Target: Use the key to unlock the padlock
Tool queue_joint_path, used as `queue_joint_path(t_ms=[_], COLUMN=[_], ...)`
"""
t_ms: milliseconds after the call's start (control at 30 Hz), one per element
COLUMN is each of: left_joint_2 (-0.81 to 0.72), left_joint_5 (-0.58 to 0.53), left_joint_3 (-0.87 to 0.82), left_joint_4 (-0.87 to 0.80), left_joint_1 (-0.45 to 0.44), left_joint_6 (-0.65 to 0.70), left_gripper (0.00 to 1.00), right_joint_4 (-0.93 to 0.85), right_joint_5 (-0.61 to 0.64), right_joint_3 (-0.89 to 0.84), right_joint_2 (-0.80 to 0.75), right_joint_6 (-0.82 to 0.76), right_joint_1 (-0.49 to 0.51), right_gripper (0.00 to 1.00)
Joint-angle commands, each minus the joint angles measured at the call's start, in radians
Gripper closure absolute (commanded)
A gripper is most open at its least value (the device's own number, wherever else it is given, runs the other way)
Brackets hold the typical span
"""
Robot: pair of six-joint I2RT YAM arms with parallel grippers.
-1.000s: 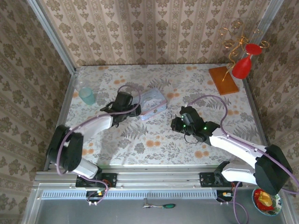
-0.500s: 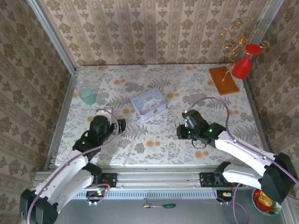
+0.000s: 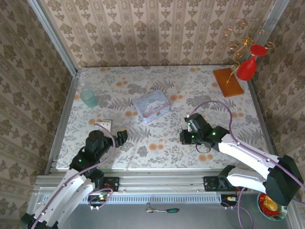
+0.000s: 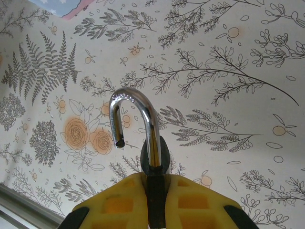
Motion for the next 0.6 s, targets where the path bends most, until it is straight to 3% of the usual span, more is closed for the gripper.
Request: queue_joint_path(t_ms=[0, 567], left_joint_2=[-0.009, -0.011], left_joint_5=[-0.019, -0.030], left_joint_3=[-0.017, -0.032], left_joint_4=[-0.009, 0.012], left_joint_1=[0.004, 0.004], left_joint_6=[0.008, 0.005], left_gripper=[0.19, 0.19], right_joint_4=[-0.012, 0.026], right_joint_5=[-0.028, -0.080], right_joint_3=[-0.023, -0.043], right_joint_2=[0.012, 0.185], right_joint_6=[-0.001, 0.027], right_joint_1=[-0.005, -0.023], right_gripper=[0.99, 0.96])
